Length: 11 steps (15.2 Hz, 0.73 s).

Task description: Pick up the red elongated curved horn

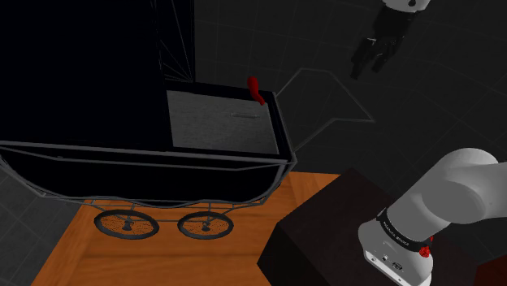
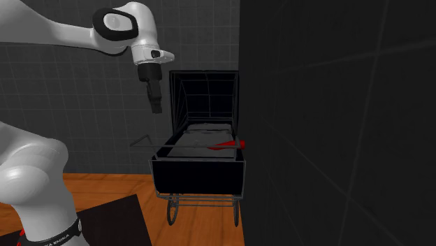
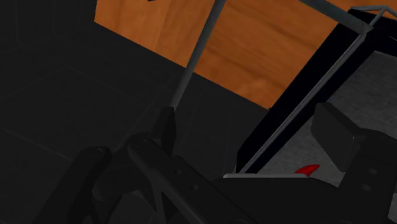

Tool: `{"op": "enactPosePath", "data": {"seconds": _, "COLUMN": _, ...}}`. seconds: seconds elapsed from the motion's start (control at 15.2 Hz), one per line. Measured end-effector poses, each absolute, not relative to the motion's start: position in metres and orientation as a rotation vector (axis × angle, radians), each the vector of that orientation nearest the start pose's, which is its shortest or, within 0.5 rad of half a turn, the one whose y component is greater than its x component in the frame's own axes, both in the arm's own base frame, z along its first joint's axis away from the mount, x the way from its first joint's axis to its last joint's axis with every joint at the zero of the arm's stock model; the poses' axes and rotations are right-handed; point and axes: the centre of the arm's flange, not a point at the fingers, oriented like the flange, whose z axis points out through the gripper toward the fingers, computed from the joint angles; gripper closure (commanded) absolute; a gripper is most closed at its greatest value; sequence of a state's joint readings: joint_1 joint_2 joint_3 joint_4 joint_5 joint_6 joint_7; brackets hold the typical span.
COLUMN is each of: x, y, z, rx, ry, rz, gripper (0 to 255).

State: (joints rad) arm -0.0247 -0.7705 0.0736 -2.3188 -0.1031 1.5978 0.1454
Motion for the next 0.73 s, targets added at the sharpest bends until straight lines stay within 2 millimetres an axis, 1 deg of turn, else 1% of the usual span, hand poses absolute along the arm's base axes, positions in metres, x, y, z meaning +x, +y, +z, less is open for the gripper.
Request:
{"op": "enactPosePath", "data": {"seconds": 0.07, "x": 0.314, "y": 0.012, "z": 0.606, "rx": -3.284, "ry": 0.19, "rz": -0.101, "gripper": 0}}
{"op": "enactPosePath", "data": {"seconds": 0.13, "x": 0.319, "y": 0.013, "z": 0.603, "rx": -3.282, "ry": 0.198, "rz": -0.102, "gripper": 0}}
{"op": "enactPosePath", "data": {"seconds": 0.26, "x": 0.336, "y": 0.019, "z": 0.593, "rx": -3.275, "ry": 0.223, "rz": -0.104, "gripper": 0}}
{"op": "enactPosePath", "data": {"seconds": 0.33, "x": 0.351, "y": 0.021, "z": 0.586, "rx": -3.271, "ry": 0.238, "rz": -0.107, "gripper": 0}}
{"op": "enactPosePath", "data": {"seconds": 0.46, "x": 0.367, "y": 0.025, "z": 0.575, "rx": -3.262, "ry": 0.268, "rz": -0.111, "gripper": 0}}
{"op": "enactPosePath", "data": {"seconds": 0.73, "x": 0.413, "y": 0.042, "z": 0.551, "rx": -3.243, "ry": 0.329, "rz": -0.12, "gripper": 0}}
